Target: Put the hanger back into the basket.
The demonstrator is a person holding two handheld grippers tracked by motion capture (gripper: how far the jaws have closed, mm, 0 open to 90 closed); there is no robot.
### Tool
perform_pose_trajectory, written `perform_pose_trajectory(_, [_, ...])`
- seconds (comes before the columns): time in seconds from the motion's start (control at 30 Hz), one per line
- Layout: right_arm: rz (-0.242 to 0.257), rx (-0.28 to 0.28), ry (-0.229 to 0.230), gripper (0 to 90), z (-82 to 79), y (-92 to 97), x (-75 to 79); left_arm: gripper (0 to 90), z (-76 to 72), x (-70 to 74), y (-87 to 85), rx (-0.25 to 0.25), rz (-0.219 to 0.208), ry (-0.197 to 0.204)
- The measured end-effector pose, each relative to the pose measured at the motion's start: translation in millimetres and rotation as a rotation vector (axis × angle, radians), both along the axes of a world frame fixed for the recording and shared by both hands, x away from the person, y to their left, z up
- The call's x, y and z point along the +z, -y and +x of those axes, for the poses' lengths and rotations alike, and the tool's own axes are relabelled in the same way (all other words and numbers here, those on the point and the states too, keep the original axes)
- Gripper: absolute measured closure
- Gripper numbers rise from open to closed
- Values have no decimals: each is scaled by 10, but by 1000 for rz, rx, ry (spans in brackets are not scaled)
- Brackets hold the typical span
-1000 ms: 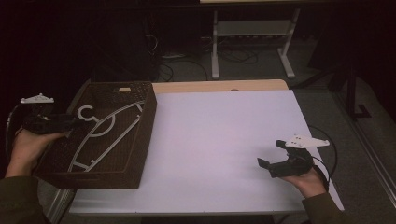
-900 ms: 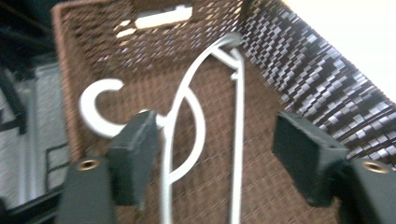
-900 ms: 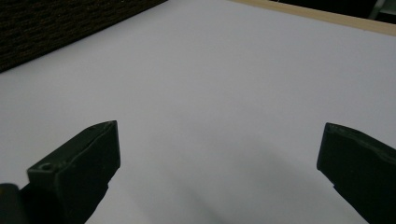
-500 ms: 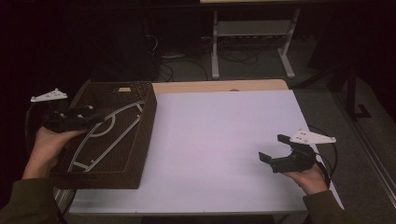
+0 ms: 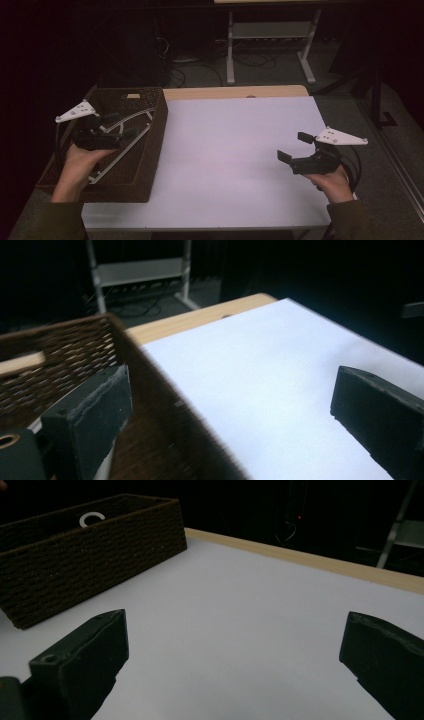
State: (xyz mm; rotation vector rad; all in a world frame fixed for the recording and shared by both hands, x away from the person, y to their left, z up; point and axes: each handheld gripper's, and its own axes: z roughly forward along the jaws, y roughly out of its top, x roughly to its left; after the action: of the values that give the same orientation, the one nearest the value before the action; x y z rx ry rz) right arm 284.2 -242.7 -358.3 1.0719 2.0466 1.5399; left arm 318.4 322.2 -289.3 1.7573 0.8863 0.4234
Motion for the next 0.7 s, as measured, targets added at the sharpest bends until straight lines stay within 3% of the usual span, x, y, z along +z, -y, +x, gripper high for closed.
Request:
perform_pose_trajectory(0.33, [35, 20, 52, 0, 76, -111, 197, 24, -113, -147, 383, -70, -60, 65])
perform_pose_trajectory(0.7, [76, 26, 96, 0, 138, -168, 353, 25, -182, -329, 487, -85, -121, 90])
